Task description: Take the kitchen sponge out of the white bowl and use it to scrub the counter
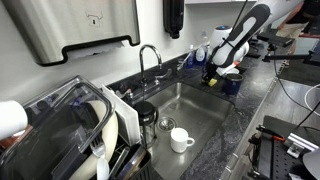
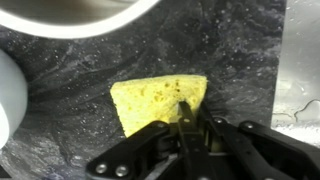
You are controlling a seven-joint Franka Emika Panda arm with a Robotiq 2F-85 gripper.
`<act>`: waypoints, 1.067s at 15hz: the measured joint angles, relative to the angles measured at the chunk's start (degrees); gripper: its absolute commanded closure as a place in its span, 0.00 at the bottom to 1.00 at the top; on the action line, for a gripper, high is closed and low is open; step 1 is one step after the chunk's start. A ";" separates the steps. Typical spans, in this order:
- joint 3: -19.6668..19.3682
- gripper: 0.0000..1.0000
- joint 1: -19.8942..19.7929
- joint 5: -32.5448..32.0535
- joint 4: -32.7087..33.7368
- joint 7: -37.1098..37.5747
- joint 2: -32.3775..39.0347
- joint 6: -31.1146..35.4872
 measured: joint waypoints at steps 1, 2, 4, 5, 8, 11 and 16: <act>-0.62 0.97 -0.23 -0.03 0.00 0.21 0.01 0.00; -1.23 0.97 -0.53 -0.05 0.01 0.33 0.03 0.00; -1.70 0.97 -1.44 -0.01 0.14 0.35 0.04 0.10; -1.55 0.97 -1.90 0.11 0.23 0.32 0.05 0.28; -0.35 0.63 -2.51 0.94 0.41 0.31 0.04 0.78; 0.78 0.43 -2.45 1.31 0.53 0.47 0.04 0.84; 0.89 0.08 -1.87 1.06 1.43 2.00 -0.10 0.76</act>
